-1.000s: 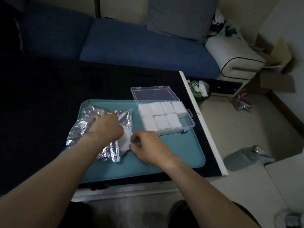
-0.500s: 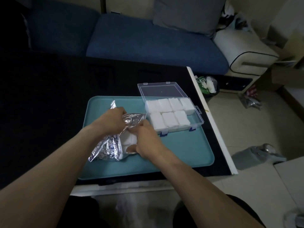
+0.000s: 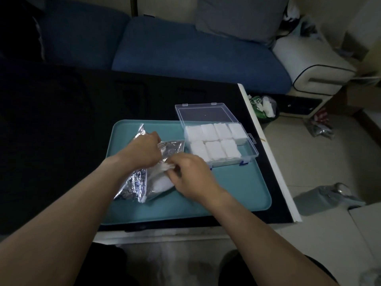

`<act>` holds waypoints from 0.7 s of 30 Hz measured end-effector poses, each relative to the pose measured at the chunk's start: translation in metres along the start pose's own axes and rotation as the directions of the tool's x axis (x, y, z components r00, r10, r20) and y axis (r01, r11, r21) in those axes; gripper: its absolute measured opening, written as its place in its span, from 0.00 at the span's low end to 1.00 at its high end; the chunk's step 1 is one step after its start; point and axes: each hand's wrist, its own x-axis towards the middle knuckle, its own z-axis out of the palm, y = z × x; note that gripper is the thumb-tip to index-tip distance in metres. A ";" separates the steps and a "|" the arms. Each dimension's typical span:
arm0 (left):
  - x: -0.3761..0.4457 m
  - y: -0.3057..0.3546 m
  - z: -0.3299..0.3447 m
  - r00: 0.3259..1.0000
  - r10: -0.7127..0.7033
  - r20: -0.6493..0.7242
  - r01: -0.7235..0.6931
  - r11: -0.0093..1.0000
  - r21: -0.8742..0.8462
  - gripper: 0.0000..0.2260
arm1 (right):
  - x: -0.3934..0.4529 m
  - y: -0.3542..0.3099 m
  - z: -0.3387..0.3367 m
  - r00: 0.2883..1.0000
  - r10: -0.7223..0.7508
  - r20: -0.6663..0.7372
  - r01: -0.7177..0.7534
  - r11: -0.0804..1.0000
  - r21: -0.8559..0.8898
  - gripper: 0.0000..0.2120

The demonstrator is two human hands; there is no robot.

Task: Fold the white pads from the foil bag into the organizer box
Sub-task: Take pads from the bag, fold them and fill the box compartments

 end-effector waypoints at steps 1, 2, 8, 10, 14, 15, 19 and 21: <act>-0.001 0.001 -0.002 1.000 -0.009 -0.001 0.009 1.000 -0.011 0.14 | 0.001 0.003 -0.004 0.998 0.055 -0.034 -0.053 0.997 0.052 0.02; -0.001 0.002 -0.002 1.000 -0.025 -0.007 0.025 0.999 -0.027 0.14 | 0.001 0.007 -0.008 0.993 0.101 -0.062 -0.095 0.991 0.092 0.01; -0.017 0.023 -0.013 0.986 -0.087 -0.143 0.001 0.855 -0.518 0.23 | 0.006 0.022 -0.042 0.894 0.430 -0.122 -0.373 0.868 0.327 0.08; -0.028 0.036 -0.016 0.962 -0.054 -0.269 -0.151 0.716 -0.682 0.20 | 0.006 0.023 -0.056 0.857 0.511 -0.063 -0.421 0.766 0.485 0.08; -0.038 0.055 -0.016 0.911 0.035 -0.410 -0.334 0.646 -0.686 0.13 | 0.004 0.018 -0.084 0.810 0.576 0.111 -0.441 0.471 0.764 0.03; -0.038 0.059 -0.014 0.920 0.055 -0.387 -0.332 0.634 -0.699 0.13 | 0.003 0.017 -0.088 0.808 0.574 0.132 -0.431 0.423 0.797 0.03; -0.035 0.076 -0.005 0.985 0.128 -0.115 -0.156 0.391 -0.907 0.14 | -0.002 0.024 -0.100 0.856 0.477 0.198 -0.410 0.395 0.822 0.06; -0.036 0.082 0.004 0.988 0.133 -0.079 -0.123 0.367 -0.922 0.12 | -0.005 0.031 -0.101 0.885 0.446 0.135 -0.399 0.575 0.715 0.07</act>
